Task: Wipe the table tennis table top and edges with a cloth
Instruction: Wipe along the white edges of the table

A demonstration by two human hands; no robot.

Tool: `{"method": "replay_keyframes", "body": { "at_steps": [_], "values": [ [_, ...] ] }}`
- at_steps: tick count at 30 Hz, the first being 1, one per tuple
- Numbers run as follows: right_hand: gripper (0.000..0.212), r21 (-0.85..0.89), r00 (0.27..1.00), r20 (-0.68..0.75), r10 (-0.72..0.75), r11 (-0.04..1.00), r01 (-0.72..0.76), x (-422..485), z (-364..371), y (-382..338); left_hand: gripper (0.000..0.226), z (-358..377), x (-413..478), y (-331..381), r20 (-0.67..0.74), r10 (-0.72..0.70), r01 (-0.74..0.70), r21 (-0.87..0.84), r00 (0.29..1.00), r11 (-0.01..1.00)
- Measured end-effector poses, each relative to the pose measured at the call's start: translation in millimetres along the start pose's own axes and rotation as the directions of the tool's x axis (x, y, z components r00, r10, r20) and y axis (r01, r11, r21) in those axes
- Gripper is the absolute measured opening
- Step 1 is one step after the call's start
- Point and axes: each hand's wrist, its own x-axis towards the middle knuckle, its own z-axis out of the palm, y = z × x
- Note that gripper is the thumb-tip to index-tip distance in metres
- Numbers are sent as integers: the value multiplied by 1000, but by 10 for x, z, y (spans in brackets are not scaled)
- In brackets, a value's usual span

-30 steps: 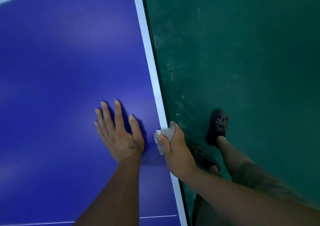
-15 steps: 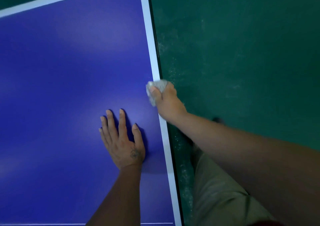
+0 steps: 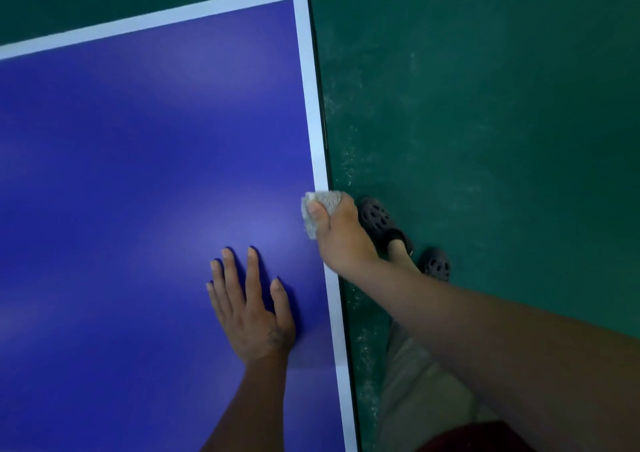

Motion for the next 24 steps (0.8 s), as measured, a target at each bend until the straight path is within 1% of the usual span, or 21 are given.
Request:
{"method": "replay_keyframes", "body": {
  "at_steps": [2, 6, 8, 10, 11, 13, 14, 15, 16, 17, 18, 20, 22, 24],
  "values": [
    [55, -20, 1000, 21, -7, 1000, 8, 243, -125, -310, 59, -2, 7, -14, 10, -4, 4, -4, 1000, 1000],
    [67, -138, 997, 76, 22, 990, -12, 550, -381, -772, 60, -25, 14, 14, 53, -27, 27, 2, 998, 1000],
    [59, -122, 994, 106, 13, 993, 0, 513, -427, -820, 58, -48, 40, 61, 62, -31, 31, -8, 998, 999],
    [44, -70, 991, 134, -6, 997, 15, 408, -434, -752, 52, -46, 262, 136, 27, -35, 37, -67, 999, 997],
    [40, -83, 989, 149, 9, 997, 3, 339, -434, -677, 49, -41, 441, 198, -3, -45, 44, -112, 999, 993],
    [49, -186, 981, 178, 72, 982, -39, 190, -433, -534, 47, -21, 935, 384, -66, -78, 62, -213, 995, 975],
    [58, -243, 984, 162, 70, 970, -29, 124, -424, -478, 46, -6, 1249, 498, -98, -88, 60, -257, 991, 965],
    [66, -261, 988, 145, 45, 965, -6, 92, -399, -419, 45, 16, 1585, 622, -123, -92, 54, -288, 988, 956],
    [68, -225, 990, 135, 26, 974, 6, 75, -367, -370, 45, 50, 1927, 750, -141, -107, 59, -307, 984, 950],
    [65, -166, 991, 131, 22, 986, 0, 84, -324, -348, 46, 92, 2269, 872, -154, -137, 83, -312, 979, 946],
    [59, -111, 991, 130, 30, 994, -15, 93, -291, -358, 49, 140, 2595, 982, -161, -186, 132, -300, 969, 945],
    [42, 11, 995, 96, 33, 999, -35, 195, -234, -429, 58, 239, 3107, 1134, -152, -320, 283, -223, 935, 933],
    [25, 81, 1000, 11, -6, 997, 5, 389, -224, -627, 65, 317, 3339, 1189, -131, -404, 393, -100, 905, 914],
    [27, 132, 996, -69, -56, 989, 65, 696, -255, -908, 68, 348, 3371, 1225, -131, -402, 402, -33, 906, 915]
  ]
}}
